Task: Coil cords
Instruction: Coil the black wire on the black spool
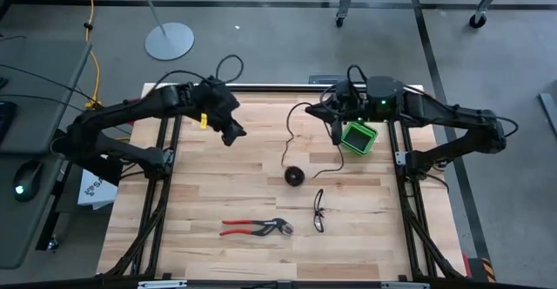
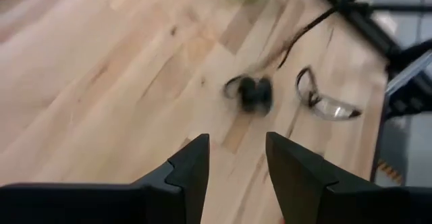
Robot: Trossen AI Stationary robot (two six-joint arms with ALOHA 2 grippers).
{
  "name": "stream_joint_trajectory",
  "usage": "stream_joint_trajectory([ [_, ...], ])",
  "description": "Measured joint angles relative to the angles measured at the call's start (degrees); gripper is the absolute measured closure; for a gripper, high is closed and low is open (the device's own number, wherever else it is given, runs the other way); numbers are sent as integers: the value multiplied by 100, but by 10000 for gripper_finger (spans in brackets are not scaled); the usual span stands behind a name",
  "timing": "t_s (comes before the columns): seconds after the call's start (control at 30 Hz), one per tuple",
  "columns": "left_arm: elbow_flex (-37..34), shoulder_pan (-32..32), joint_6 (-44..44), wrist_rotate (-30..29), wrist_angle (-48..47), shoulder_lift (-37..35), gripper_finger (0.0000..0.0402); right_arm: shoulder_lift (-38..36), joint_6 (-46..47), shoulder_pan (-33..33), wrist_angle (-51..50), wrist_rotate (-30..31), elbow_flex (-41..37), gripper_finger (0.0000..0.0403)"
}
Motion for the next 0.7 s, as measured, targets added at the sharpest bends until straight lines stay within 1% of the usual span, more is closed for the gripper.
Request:
stream_joint_trajectory([
  [0.13,-398,-234,34,28,313,192,261,-12,-278,1,-912,351,678,403],
  [0.27,-1005,-507,-402,97,1166,334,261,-10,-562,2,-1397,681,1438,403],
  [0.4,-1617,-729,-1014,142,2329,481,261,-3,-707,0,-1466,947,2038,403],
  [0.5,-1984,-835,-1481,152,3252,675,261,30,-713,0,-1426,983,2422,403],
  [0.6,-2105,-898,-1732,209,3983,992,261,134,-749,0,-1415,983,2750,403],
  [0.7,-2074,-942,-1750,273,4564,1387,261,291,-746,0,-1427,921,2944,403],
])
